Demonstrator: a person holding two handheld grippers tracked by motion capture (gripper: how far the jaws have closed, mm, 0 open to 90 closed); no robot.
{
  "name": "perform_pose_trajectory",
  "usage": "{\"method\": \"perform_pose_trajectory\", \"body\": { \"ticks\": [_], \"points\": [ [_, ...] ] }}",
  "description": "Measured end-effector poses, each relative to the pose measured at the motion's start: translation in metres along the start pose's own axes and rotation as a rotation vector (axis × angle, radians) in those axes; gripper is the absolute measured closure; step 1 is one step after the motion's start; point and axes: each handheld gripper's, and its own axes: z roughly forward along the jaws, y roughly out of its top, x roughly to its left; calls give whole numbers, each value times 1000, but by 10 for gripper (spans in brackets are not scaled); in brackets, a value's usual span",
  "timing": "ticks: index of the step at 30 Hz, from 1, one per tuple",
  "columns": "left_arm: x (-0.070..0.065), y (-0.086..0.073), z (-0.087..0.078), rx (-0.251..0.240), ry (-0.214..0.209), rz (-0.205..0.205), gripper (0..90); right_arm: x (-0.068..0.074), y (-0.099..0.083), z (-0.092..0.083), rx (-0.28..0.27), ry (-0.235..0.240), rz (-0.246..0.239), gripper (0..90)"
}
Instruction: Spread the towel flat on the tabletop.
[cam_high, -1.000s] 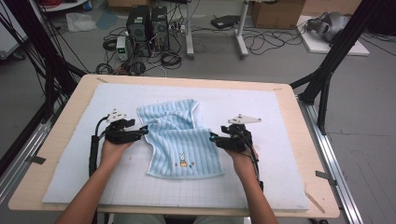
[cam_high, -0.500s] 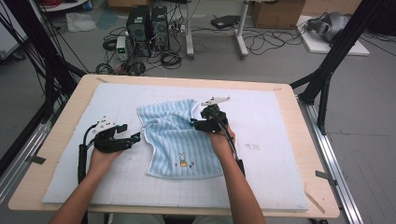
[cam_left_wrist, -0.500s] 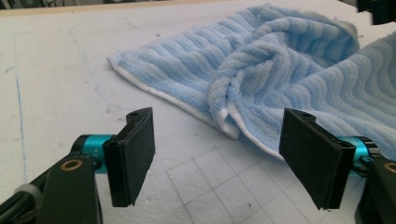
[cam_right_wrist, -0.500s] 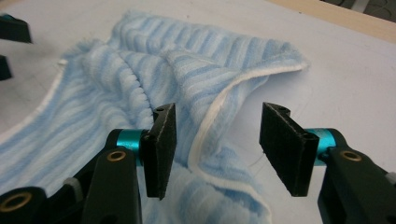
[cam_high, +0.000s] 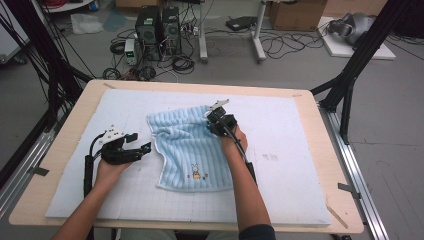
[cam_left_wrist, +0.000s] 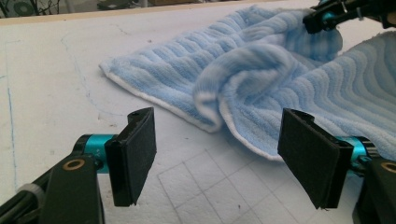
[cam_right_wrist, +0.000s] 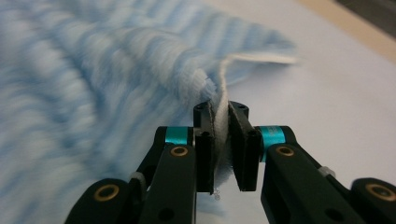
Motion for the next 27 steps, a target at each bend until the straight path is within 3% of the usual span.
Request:
{"method": "perform_pose_trajectory", "body": {
  "ticks": [5,9,12,14,18,23,27],
  "points": [
    [0,-1,-1,-4,-4,-9,287,-39,-15,-2,-42,-92,190,813],
    [-1,-1,0,1,-8,-11,290,-58,-22,-4,-80,-183,260,814],
    [-2,-2,1,2,-14,-9,291,-69,-28,-2,-56,-251,314,807],
    [-3,-2,2,4,-21,-4,292,-71,-29,0,-45,-255,329,732],
    [-5,-2,4,16,-35,13,301,-67,-29,-1,-62,-208,331,563],
    [-10,-2,6,29,-65,33,320,-64,-32,-21,-120,-158,312,450],
    [-12,-2,7,30,-76,42,326,-64,-43,-40,-151,-77,303,382]
  ]
}}
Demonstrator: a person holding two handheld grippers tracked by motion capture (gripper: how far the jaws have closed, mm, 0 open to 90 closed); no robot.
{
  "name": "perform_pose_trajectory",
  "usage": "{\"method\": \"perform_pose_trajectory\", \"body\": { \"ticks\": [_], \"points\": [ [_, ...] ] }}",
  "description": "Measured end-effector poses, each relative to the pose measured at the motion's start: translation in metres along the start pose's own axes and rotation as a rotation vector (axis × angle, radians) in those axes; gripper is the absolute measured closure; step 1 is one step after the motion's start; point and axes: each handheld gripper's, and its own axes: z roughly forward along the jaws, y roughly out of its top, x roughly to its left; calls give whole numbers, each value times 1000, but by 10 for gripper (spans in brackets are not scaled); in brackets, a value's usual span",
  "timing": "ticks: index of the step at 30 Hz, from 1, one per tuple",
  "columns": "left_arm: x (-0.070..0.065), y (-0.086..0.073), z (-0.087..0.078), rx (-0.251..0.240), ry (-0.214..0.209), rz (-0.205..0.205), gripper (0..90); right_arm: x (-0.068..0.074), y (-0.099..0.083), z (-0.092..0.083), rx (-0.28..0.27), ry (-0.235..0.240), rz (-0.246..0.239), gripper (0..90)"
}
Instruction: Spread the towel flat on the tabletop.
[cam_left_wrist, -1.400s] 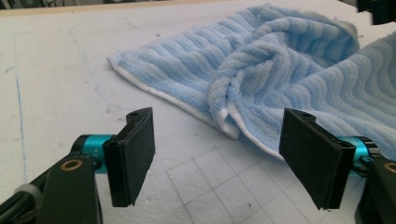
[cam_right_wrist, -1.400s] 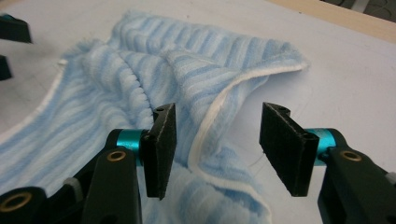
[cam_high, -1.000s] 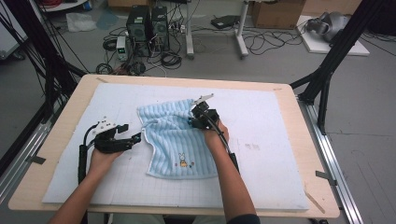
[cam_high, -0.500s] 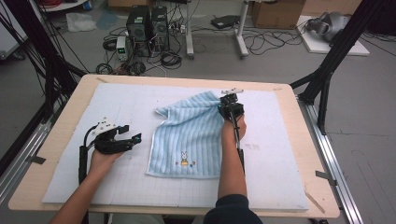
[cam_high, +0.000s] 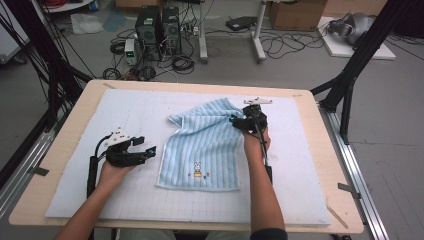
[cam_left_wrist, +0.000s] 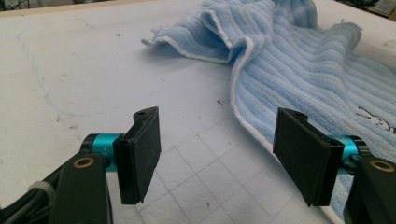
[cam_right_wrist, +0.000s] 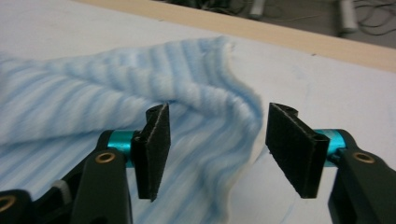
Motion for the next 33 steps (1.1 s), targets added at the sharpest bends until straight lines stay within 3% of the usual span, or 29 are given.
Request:
{"method": "perform_pose_trajectory", "body": {
  "ticks": [6,14,18,23,28,30,33],
  "points": [
    [0,0,-1,1,-6,1,329,-2,-29,-31,-10,52,-44,348],
    [-4,2,-3,-11,-11,7,312,-3,-78,-66,36,117,-65,293],
    [-8,1,-5,-23,-19,1,253,-1,-98,-83,6,148,-43,288],
    [-15,-5,-8,-15,-37,-7,201,6,-108,-95,-19,187,-51,310],
    [-21,-5,-10,-18,-46,-7,202,14,-118,-94,45,204,-55,333],
    [-23,-6,-10,-13,-48,4,219,17,-120,-95,51,204,-69,356],
    [-25,-8,-12,8,-73,21,309,19,-121,-98,51,222,-76,479]
  ]
}}
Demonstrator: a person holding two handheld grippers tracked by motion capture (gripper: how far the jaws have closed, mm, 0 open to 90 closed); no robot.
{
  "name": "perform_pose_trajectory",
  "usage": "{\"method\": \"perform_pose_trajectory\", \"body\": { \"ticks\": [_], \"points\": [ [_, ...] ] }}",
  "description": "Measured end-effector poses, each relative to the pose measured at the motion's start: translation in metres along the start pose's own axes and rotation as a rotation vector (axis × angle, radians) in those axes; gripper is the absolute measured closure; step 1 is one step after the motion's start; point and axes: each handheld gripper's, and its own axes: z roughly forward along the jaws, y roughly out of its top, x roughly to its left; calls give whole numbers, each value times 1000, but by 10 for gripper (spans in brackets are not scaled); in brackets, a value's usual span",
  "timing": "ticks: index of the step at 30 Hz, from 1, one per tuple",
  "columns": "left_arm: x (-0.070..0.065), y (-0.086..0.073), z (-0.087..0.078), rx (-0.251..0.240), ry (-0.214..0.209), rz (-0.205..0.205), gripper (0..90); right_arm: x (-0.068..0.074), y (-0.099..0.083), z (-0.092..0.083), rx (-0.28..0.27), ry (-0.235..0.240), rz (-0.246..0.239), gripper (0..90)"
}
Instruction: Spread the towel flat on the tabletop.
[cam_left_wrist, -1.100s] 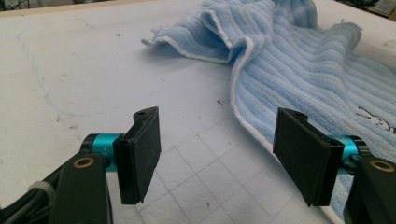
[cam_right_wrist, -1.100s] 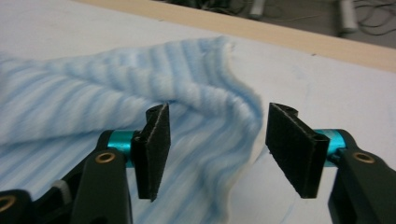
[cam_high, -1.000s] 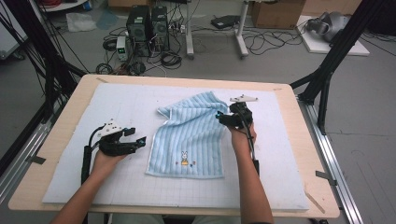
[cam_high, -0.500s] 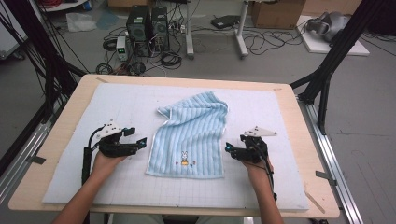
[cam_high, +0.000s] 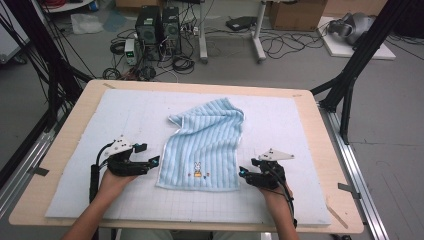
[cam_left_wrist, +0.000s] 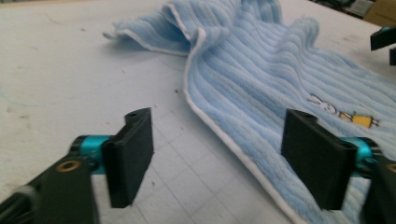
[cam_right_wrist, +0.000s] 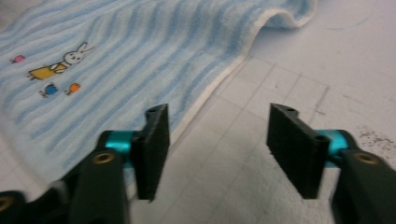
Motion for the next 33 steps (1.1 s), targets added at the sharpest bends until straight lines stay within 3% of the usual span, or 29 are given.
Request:
{"method": "perform_pose_trajectory", "body": {
  "ticks": [3,7,11,13,16,18,21,22,23,27,33],
  "points": [
    [-6,-2,-2,19,-10,29,477,4,-4,2,19,29,2,542],
    [-13,-3,-1,57,-26,55,553,14,-5,7,34,61,-21,560],
    [-19,-2,5,123,-49,61,567,24,-4,13,53,73,-51,581],
    [-23,-1,10,163,-39,86,547,26,-2,13,64,45,-81,632],
    [-28,-1,15,226,-27,143,542,25,-2,12,76,35,-80,702],
    [-33,-1,17,237,-32,180,601,26,-2,12,79,43,-84,766],
    [-41,-2,17,237,-61,239,838,31,-2,11,90,58,-102,853],
    [-43,-2,17,240,-50,234,860,31,-2,11,93,59,-103,856],
    [-43,-2,16,242,-45,198,867,30,-2,10,92,70,-104,858],
    [-42,-6,8,246,-93,141,873,29,-7,1,101,75,-89,858],
    [-48,-15,-10,249,-146,140,873,32,-16,-14,111,95,-109,873]
  ]
}}
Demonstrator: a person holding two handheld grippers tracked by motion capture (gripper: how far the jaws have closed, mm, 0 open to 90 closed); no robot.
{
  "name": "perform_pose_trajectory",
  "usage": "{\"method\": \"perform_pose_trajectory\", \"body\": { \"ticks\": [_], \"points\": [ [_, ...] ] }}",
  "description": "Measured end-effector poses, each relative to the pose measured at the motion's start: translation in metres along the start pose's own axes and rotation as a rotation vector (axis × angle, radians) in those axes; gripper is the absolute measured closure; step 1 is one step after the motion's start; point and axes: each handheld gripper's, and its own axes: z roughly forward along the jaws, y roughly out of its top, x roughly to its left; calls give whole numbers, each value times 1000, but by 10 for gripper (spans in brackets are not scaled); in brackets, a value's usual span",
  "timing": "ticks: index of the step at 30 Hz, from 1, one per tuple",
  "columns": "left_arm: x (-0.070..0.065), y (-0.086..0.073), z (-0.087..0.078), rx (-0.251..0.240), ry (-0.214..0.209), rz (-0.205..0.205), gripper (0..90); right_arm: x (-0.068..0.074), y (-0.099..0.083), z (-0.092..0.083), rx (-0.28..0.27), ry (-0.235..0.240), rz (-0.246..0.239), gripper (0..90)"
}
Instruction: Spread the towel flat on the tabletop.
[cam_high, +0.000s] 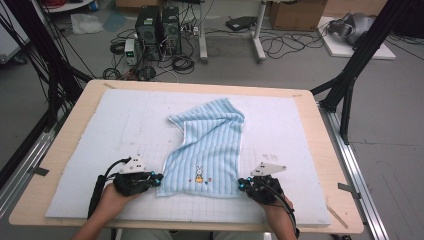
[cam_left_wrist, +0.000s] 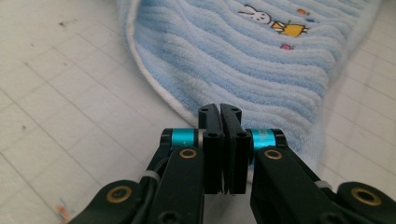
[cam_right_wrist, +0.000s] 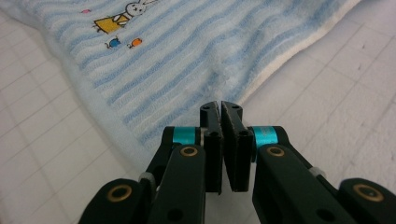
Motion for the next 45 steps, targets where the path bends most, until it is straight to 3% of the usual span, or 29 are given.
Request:
{"method": "perform_pose_trajectory", "body": {
  "ticks": [3,6,8,9,11,14,15,16,17,21,26,34,37,40,45],
  "points": [
    [-6,-3,-3,-9,-15,4,873,3,-2,-4,0,2,-15,870],
    [-6,-3,-4,-27,-2,-5,859,3,0,-7,-46,5,19,691],
    [-5,-2,-4,-51,23,-29,749,3,2,-6,-69,-8,42,617],
    [-4,-2,-4,-70,40,-50,647,3,4,-4,-76,-14,50,583],
    [-1,-1,-4,-104,58,-64,611,5,6,3,-61,-29,44,547],
    [1,1,-4,-136,83,-86,575,9,8,14,-7,-66,-5,608],
    [2,2,-5,-145,83,-89,573,9,8,14,-8,-59,0,687],
    [2,2,-5,-149,84,-91,574,8,8,13,1,-27,4,824],
    [2,2,-5,-152,82,-92,573,8,7,11,8,3,4,855],
    [4,2,-6,-149,84,-91,574,11,1,1,41,38,-42,863],
    [3,3,-4,-153,86,-93,563,10,-14,-14,41,88,-39,863],
    [4,5,-1,-154,83,-104,484,10,-24,-34,117,212,-117,853],
    [3,7,0,-157,74,-106,468,7,-23,-37,90,218,-101,763],
    [2,11,5,-160,65,-102,462,3,-19,-34,18,209,-35,595],
    [4,19,19,-142,61,-89,446,-2,-9,-26,-51,114,10,432]
  ]
}}
